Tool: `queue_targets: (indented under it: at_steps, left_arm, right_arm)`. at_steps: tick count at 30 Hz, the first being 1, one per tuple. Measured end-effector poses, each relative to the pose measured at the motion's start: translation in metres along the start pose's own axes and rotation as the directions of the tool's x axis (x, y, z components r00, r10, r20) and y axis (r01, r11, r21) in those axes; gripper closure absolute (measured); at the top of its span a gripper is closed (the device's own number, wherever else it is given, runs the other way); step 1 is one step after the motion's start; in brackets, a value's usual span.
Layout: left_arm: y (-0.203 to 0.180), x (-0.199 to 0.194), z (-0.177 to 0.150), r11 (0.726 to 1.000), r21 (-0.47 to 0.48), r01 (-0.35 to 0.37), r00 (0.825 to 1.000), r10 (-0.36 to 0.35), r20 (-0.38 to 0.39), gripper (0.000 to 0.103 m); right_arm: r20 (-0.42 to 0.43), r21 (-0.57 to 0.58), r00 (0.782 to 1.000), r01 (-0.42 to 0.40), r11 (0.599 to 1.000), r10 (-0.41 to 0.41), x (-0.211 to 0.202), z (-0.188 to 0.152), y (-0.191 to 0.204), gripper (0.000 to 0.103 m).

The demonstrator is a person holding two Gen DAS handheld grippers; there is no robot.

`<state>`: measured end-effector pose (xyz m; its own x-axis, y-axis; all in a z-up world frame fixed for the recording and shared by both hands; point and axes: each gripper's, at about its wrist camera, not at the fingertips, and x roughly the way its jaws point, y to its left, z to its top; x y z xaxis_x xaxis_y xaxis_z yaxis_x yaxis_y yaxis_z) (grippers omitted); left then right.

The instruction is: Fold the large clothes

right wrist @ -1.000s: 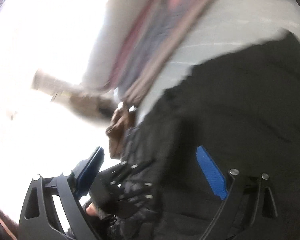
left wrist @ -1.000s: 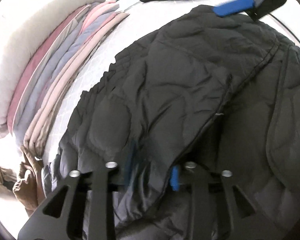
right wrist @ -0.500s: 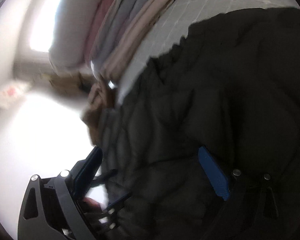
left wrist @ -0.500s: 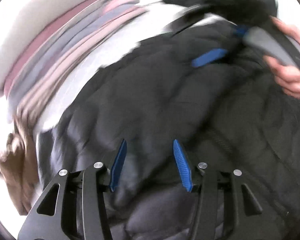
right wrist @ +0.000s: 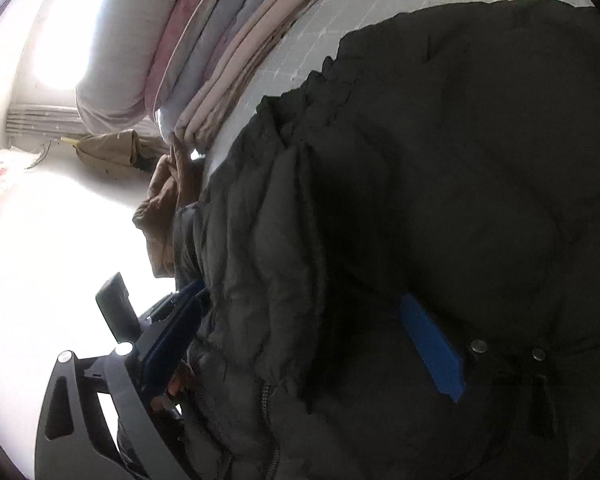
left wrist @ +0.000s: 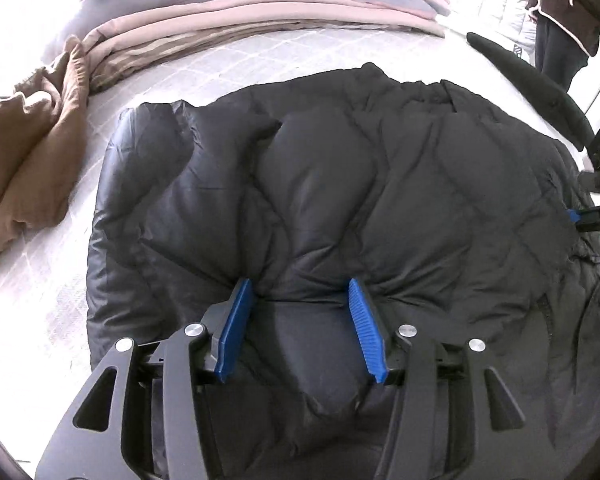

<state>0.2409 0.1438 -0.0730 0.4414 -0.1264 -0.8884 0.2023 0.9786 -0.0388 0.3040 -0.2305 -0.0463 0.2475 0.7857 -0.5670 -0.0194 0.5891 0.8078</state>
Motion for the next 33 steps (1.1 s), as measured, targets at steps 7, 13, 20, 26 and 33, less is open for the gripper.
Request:
queue_targets:
  at_steps: [7, 13, 20, 26, 33]
  left_arm:
    - [0.007, -0.046, -0.005, 0.999, -0.041, 0.022, 0.996, -0.018, 0.084, 0.052]
    - [0.027, -0.042, -0.014, 0.994, -0.109, 0.019, 0.998, -0.013, 0.054, 0.047]
    - [0.040, -0.033, -0.025, 0.987, -0.155, 0.054, 0.999, -0.053, 0.007, 0.047]
    - [0.041, -0.090, -0.061, 0.977, -0.142, 0.161, 0.987, -0.155, 0.052, 0.039]
    - [-0.004, -0.106, -0.120, 0.959, -0.083, 0.270, 0.962, -0.273, -0.025, 0.034]
  right_arm:
    - [0.081, -0.153, 0.982, -0.157, 0.976, 0.171, -0.038, -0.021, 0.037, 0.007]
    - [-0.062, -0.060, 0.992, -0.109, 0.992, 0.106, 0.013, -0.012, 0.011, 0.007]
    - [-0.031, -0.042, 0.994, -0.108, 0.993, 0.107, -0.029, -0.024, 0.007, 0.007]
    - [-0.031, -0.202, 0.997, 0.068, 0.977, -0.076, -0.115, -0.087, 0.022, 0.007]
    - [-0.021, -0.095, 0.997, 0.067, 0.993, -0.070, -0.150, -0.111, -0.014, 0.007]
